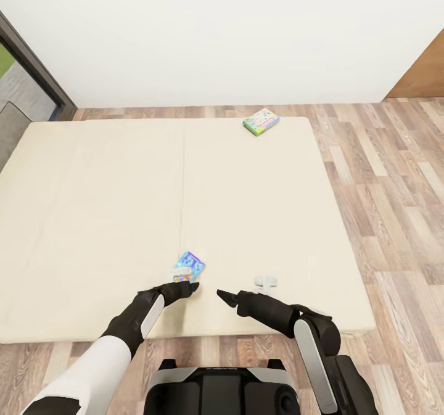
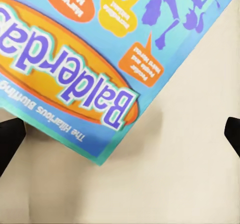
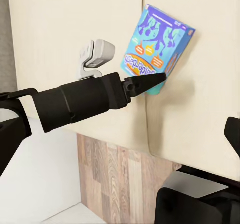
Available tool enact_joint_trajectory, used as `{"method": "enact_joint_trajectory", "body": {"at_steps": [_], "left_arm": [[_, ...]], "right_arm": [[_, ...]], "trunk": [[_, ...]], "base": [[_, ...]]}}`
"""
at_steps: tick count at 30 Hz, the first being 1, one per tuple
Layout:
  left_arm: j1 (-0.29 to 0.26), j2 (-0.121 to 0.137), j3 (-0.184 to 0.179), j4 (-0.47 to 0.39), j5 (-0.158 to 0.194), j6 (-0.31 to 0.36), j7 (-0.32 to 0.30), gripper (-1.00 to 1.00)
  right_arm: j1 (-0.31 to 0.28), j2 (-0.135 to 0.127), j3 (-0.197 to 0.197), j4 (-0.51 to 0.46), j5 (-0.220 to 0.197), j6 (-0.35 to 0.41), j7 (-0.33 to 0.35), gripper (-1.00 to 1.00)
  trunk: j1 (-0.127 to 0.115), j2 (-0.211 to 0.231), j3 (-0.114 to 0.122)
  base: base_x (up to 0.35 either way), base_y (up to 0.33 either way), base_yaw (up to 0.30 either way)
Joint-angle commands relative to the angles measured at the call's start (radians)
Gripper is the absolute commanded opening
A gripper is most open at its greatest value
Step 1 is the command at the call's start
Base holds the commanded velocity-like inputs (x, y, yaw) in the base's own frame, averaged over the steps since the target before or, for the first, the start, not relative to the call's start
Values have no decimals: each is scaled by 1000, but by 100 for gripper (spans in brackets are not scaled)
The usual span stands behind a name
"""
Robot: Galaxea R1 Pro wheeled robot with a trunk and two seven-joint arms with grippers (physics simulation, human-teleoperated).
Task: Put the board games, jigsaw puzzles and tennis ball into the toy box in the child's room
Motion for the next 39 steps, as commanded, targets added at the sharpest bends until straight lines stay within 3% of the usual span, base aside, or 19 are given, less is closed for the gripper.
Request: {"method": "enact_joint_trajectory", "body": {"at_steps": [1, 10, 17, 39], "left_arm": [[0, 0, -1, -1, 8, 6, 1, 100], [0, 1, -1, -8, 8, 7, 1, 100], [0, 7, -4, -89, 8, 23, 3, 100], [0, 15, 2, -104, 8, 59, 4, 100]], "right_arm": [[0, 1, -1, 0, 3, 5, 4, 100], [0, 1, -1, 0, 3, 4, 4, 100], [0, 1, -1, -1, 3, 1, 4, 100], [1, 1, -1, 0, 5, -7, -2, 100]], "trunk": [[0, -1, -1], [0, -1, -1], [0, -1, -1], [0, -1, -1]], "base": [[0, -25, 0], [0, -6, 0], [0, 0, 0], [0, 0, 0]]}}
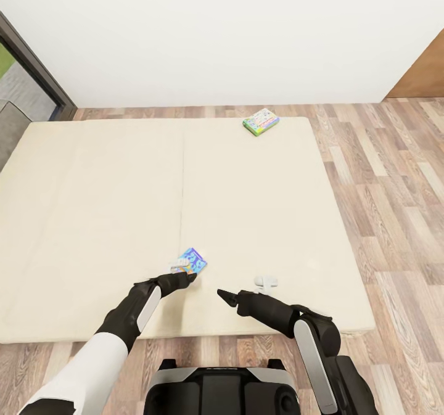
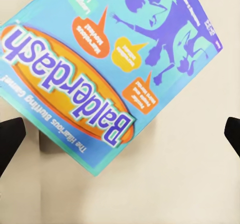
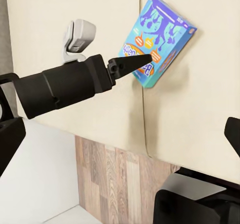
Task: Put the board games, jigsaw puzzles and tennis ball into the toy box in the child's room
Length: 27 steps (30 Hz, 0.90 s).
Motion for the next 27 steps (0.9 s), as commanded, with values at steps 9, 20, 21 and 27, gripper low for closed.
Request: {"method": "enact_joint_trajectory", "body": {"at_steps": [9, 20, 21, 27], "left_arm": [[0, 3, 3, -2, 5, 6, 0, 100], [0, 8, 6, -2, 4, 10, 0, 100], [0, 10, 6, -2, 5, 10, 0, 100], [1, 17, 7, -2, 5, 12, 0, 100]], "right_arm": [[0, 1, -2, 1, 4, 6, 5, 100], [0, 1, -12, 1, 2, 7, 9, 100], [0, 1, -12, 1, 2, 7, 9, 100], [0, 1, -15, 1, 1, 9, 10, 100]], "trunk": [[0, -1, -1], [0, -1, -1], [0, -1, -1], [0, -1, -1]], "base": [[0, 0, 0], [0, 0, 0], [0, 0, 0], [73, 0, 0]]}}
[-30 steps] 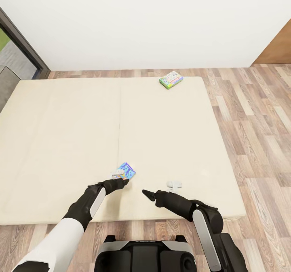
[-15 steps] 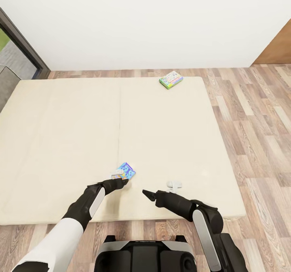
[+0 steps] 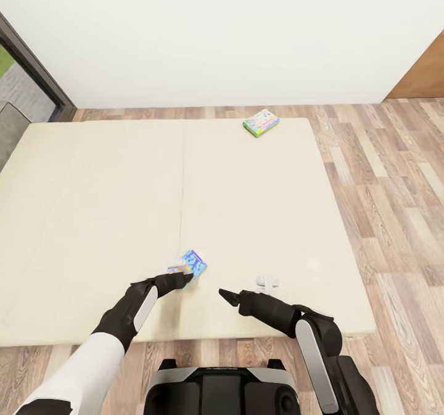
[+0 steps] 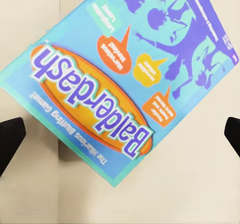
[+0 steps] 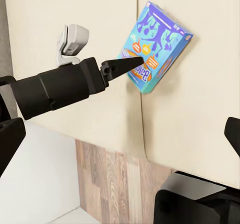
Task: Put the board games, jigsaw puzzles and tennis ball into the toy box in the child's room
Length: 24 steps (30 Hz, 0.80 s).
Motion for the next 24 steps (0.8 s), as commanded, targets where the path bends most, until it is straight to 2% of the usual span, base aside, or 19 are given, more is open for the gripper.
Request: {"method": "enact_joint_trajectory", "body": {"at_steps": [1, 14, 24], "left_arm": [[0, 0, 0, -1, 5, 6, 0, 100], [-1, 5, 1, -14, 5, 17, 0, 100], [-6, 55, 7, -74, 7, 128, 4, 100]], "right_arm": [[0, 1, -1, -1, 3, 5, 4, 100], [0, 1, -1, 0, 3, 5, 5, 100], [0, 1, -1, 1, 3, 5, 5, 100]], "trunk": [[0, -1, -1], [0, -1, -1], [0, -1, -1]], "base": [[69, 0, 0], [14, 0, 0], [0, 0, 0]]}}
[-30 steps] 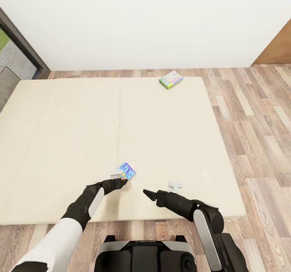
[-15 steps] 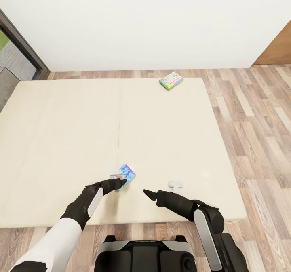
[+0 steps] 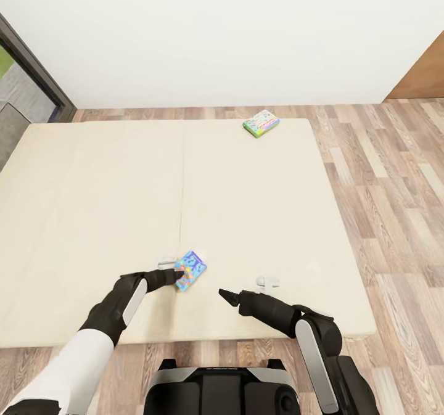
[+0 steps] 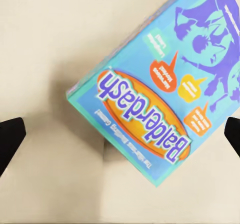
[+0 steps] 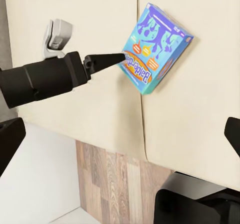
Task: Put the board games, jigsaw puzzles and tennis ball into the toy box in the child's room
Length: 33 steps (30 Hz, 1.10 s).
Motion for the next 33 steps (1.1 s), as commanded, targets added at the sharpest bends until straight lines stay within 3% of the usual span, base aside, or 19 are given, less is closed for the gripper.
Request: {"method": "enact_joint_trajectory", "body": {"at_steps": [1, 7, 14, 22, 33], "left_arm": [[-2, 6, -3, -3, 7, 11, 2, 100], [-43, 29, -1, -5, 8, 37, 16, 100], [-118, 33, -1, 53, 9, 34, 71, 100], [-160, 29, -1, 146, 8, -29, 102, 100], [-165, 23, -4, 237, 6, -130, 105, 100]], "right_arm": [[0, 1, -1, -1, 3, 5, 4, 100], [0, 1, -1, -1, 3, 5, 3, 100], [0, 1, -1, -1, 3, 5, 3, 100], [0, 1, -1, -1, 3, 4, 0, 100], [0, 3, -1, 1, 4, 3, -7, 100]], "trunk": [[0, -1, -1], [0, -1, -1], [0, -1, -1], [0, -1, -1], [0, -1, -1]], "base": [[0, 0, 0], [0, 0, 0], [0, 0, 0], [0, 0, 0], [0, 0, 0]]}}
